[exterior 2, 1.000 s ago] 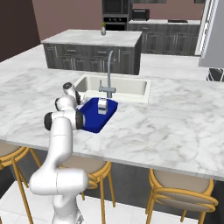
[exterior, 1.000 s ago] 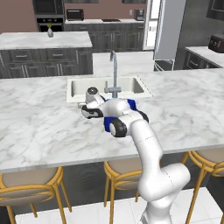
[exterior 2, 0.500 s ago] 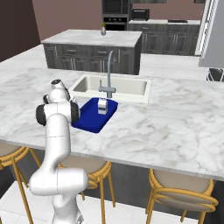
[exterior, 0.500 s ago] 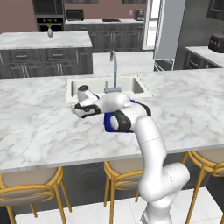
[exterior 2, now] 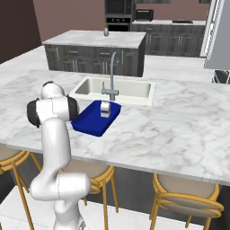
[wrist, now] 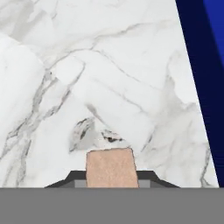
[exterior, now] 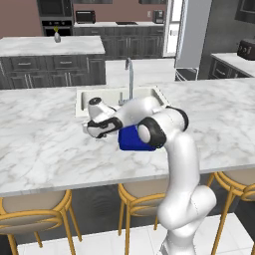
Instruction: Take out the milk from the fridge and place it on the tray on the counter. Then take the sugar cube near the tray and place it in the tray.
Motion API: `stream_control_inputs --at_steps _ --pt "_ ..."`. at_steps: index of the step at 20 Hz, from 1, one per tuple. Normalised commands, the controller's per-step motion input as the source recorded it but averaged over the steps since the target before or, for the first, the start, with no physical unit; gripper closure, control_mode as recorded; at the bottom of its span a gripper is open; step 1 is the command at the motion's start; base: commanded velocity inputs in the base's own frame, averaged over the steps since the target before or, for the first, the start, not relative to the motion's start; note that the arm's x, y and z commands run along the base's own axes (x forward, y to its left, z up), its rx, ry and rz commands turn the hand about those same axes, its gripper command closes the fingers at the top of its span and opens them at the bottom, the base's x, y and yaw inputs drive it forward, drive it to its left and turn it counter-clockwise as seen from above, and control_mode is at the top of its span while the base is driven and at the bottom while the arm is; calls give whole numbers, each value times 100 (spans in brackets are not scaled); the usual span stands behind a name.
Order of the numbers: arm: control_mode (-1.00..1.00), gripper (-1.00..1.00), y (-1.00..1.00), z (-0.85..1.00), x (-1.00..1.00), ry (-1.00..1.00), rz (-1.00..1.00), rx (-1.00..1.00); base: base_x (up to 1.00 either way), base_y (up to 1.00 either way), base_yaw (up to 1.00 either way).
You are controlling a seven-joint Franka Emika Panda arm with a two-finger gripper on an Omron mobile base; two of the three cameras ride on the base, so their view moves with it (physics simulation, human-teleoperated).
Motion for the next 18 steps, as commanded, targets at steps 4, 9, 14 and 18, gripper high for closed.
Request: stream_control_inputs --at_steps 4,9,14,18 --pt "-100 100 -37 72 -100 -4 -13 8 0 0 0" --pt "-100 100 -39 100 -87 0 -4 8 0 0 0" --pt "-100 100 -61 99 -58 0 0 5 0 0 0" --pt "-100 100 -87 50 -33 0 0 0 0 0 0"
